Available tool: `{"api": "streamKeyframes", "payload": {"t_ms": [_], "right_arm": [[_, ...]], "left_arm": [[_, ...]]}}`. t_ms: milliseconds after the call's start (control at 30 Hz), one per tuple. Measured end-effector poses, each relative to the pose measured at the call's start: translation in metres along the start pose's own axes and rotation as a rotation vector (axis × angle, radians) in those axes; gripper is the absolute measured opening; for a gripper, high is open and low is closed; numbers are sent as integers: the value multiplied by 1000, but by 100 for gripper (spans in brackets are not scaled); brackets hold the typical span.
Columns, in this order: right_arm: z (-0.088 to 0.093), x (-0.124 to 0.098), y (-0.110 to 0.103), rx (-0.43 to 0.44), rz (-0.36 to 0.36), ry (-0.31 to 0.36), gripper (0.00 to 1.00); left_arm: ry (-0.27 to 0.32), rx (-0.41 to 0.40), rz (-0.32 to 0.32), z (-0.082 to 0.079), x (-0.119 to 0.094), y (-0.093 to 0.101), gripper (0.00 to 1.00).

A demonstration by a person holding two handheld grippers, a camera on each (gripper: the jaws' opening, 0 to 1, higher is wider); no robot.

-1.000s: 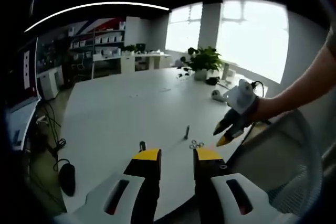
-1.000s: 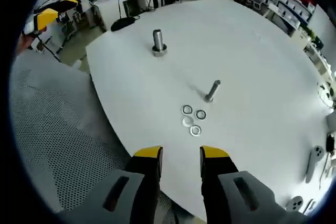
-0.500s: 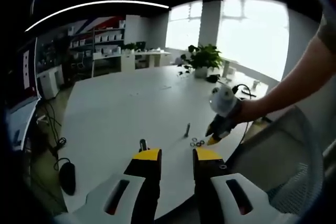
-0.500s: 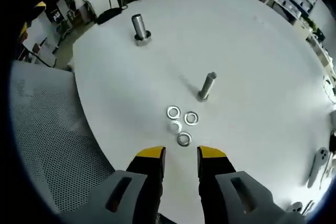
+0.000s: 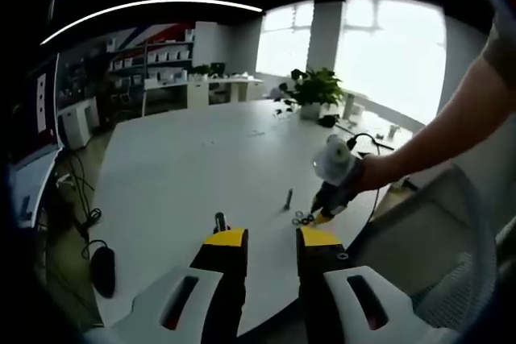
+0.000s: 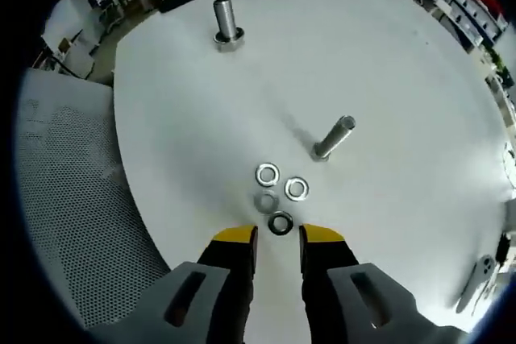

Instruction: Place the washer onto the threaded stud by aligning its center hole with the stud, sliding it down to the base, and recovering from edge contact or off-axis alignment until the washer reaches the visible bottom stop.

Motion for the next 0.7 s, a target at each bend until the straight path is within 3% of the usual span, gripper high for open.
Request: {"api": "streamKeyframes", "payload": {"t_ms": [100,233,400,500,567,700], "right_arm": [[-2,0,-1,-3,1,4,22],[-5,1,-4,-94,-14,-22,19],[-9,1,0,-61,-13,-44,15],[-13,2,-3,-171,-7,-107,15],[-14,2,-4,-200,-8,-134,15],[-12,2,-4,-180,-5,-178,15]], "left_arm": [[-7,2,-3,0,1,0,22],[-11,-2,-4,1,0,-1,22],[-17,3,-7,1,1,0,22],[-20,-1,-11,2,0,-1,22],[-21,-2,-12,2,0,-1,22],[-26,6,-9,2,1,0,22]]}}
Point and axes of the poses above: the point that each gripper's makers call its tool centre point, and the gripper's own axes: x roughly forward along the fingers, y roughly to its right, z roughly out of its underside, the point moved 10 cm from there along -x, roughly backward along the fingers, and after that the axes turned 8 degrees about x, right-handed, at the moved point
